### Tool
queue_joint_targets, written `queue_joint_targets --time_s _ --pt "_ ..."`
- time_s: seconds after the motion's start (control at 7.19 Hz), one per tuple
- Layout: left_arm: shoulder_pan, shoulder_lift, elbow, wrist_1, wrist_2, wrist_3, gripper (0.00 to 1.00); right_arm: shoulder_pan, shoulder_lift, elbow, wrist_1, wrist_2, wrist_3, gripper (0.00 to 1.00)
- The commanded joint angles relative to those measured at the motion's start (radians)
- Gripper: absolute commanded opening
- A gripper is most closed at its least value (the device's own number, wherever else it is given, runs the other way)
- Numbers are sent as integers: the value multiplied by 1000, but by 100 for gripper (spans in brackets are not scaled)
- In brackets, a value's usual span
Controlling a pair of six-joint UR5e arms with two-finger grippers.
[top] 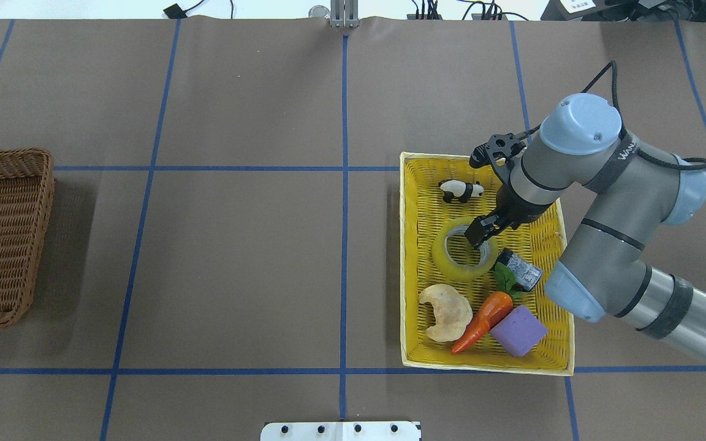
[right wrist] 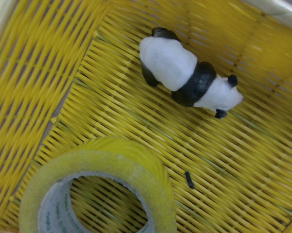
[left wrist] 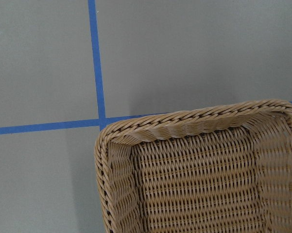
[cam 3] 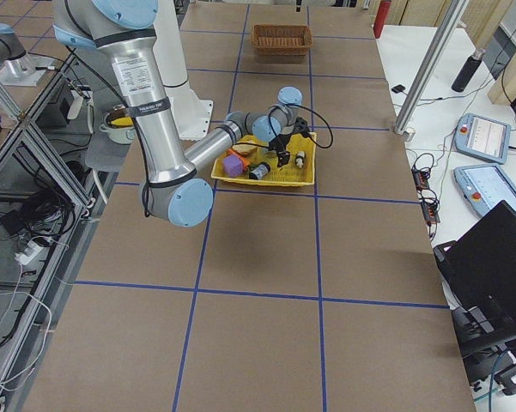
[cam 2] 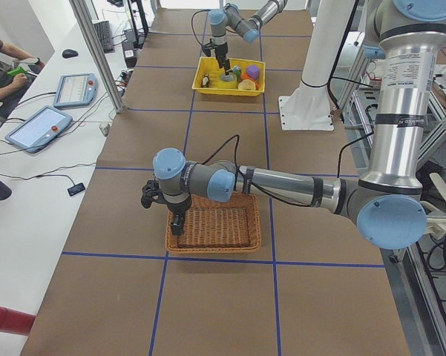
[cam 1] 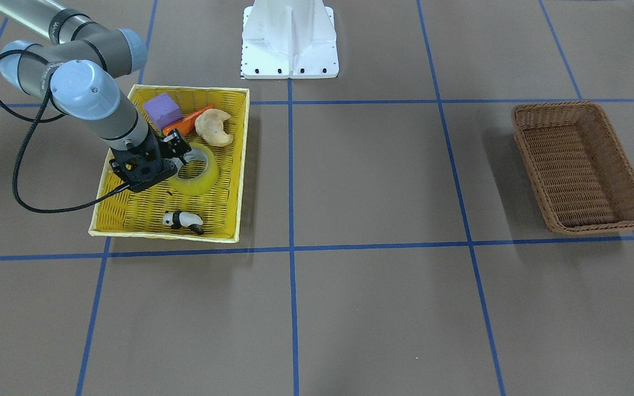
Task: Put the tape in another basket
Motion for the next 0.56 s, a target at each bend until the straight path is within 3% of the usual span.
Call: queue_joint_targets --time_s 0.0,0.14,0.42 --pt "-1 0 -3 -1 1 0 98 -8 2 -14 2 -3 1 91" --pt "-1 2 -4 -1 -1 0 98 -14 2 -18 2 -3 3 88" --pt "-1 2 -6 -1 -1 0 98 -14 2 -21 2 -3 3 56"
